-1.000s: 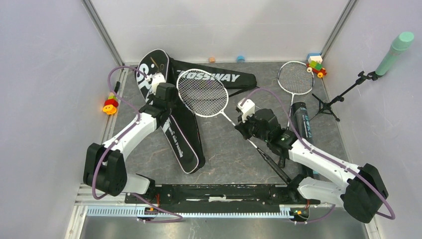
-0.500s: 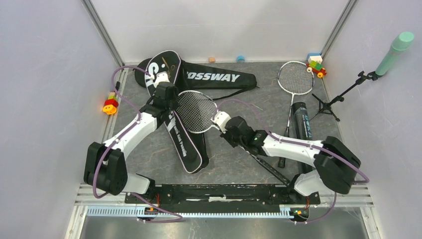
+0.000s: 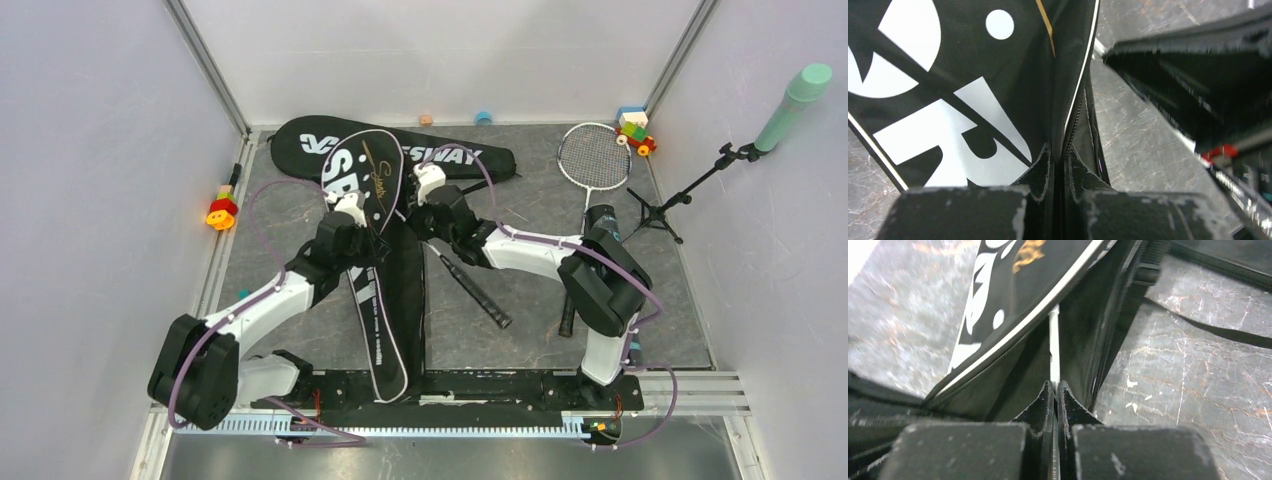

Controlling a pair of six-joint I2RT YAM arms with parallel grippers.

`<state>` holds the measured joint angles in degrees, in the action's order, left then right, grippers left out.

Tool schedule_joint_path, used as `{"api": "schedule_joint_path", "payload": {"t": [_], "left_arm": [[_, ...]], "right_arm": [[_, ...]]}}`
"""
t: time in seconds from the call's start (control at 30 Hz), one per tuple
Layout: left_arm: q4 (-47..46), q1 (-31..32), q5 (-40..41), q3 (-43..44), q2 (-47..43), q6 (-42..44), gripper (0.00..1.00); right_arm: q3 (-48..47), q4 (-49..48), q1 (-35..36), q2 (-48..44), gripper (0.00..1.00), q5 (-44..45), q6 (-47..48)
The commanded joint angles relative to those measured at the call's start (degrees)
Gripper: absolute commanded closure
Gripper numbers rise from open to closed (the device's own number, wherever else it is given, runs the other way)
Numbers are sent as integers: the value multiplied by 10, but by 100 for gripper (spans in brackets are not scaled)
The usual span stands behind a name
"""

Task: Pack up the badminton gear
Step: Place the racket in the racket bag.

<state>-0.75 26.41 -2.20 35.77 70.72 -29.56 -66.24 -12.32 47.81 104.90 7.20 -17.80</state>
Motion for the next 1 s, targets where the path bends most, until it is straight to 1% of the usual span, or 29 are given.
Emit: {"api": "schedule_joint_path", "payload": {"t": [0.0,0.07,0.13,0.2,0.23,0.3,0.33,0.37,0.4,0.5,0.53,0.57,0.6,0.67,0.73,0.87,0.97], "left_arm": [[-127,6,-113,-33,-48,-80,98],[-153,7,-125,-42,-53,-97,98],[-182,7,-125,-54,-59,-112,98],[-189,6,-116,-60,-67,-112,98],[-190,6,-107,-62,-71,-111,98],[-183,6,-75,-64,-77,-106,98],[-178,6,-58,-64,-78,-98,98],[-168,6,-45,-64,-80,-88,98],[-150,6,-25,-62,-79,-78,98],[-123,6,16,-65,-66,-45,98],[-122,6,19,-69,-59,-37,98],[-124,6,19,-74,-53,-32,98],[-129,6,20,-80,-49,-29,98],[-156,6,9,-91,-38,-28,98],[-168,6,-6,-94,-27,-24,98],[-174,6,-22,-92,-4,-22,98],[-180,6,-25,-92,8,-24,98]], "right_arm": [[-13,-181,-15,14,100,-65,-126],[11,-236,-15,23,98,-110,-162],[38,-271,-16,24,94,-140,-175],[57,-280,-14,19,85,-177,-168],[60,-275,-14,17,81,-210,-154],[73,-245,-14,1,71,-264,-118],[90,-233,-15,-18,64,-283,-97],[105,-204,-15,-45,58,-274,-66],[122,-162,-15,-77,51,-246,-24],[159,-24,-15,-166,29,-140,124],[171,18,-16,-194,15,-99,165],[186,63,-17,-215,6,-64,209],[206,95,-21,-238,2,-37,234],[234,170,-37,-261,2,-29,261],[249,214,-52,-262,2,-45,275],[248,235,-57,-219,9,-57,305],[220,239,-57,-174,14,-86,314]]}}
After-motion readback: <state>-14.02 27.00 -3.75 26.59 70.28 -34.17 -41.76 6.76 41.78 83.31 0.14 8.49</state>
